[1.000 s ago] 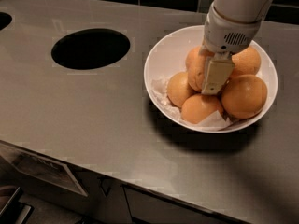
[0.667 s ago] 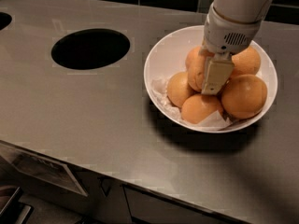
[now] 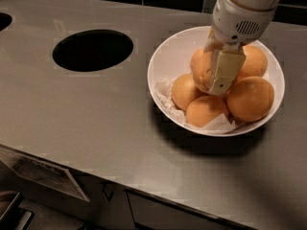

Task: Pick orange from white bowl

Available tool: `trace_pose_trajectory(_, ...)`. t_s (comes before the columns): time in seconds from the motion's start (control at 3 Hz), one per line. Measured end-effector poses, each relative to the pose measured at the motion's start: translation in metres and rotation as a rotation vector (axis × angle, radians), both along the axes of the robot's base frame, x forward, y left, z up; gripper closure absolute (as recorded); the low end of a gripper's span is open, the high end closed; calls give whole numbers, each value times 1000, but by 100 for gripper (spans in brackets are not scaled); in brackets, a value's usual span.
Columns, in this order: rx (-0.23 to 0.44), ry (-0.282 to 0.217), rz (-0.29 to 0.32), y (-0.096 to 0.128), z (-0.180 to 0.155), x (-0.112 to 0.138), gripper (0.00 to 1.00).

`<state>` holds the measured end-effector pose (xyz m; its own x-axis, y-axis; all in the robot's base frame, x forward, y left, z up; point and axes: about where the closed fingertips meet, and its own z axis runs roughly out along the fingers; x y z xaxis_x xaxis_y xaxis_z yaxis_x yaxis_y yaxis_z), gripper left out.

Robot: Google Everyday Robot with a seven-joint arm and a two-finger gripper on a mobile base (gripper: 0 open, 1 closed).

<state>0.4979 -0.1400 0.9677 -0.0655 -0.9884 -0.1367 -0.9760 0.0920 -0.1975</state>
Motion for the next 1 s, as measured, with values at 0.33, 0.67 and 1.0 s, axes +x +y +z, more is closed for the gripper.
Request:
trace_pose_trajectory(0.33,20,-45,14,0,24,-4,100)
trace_pose_trajectory(0.67,67,-114,22,-6,61,-11,100)
trace_pose_trajectory(1.0,72,-131,22,-4,63,-8,100)
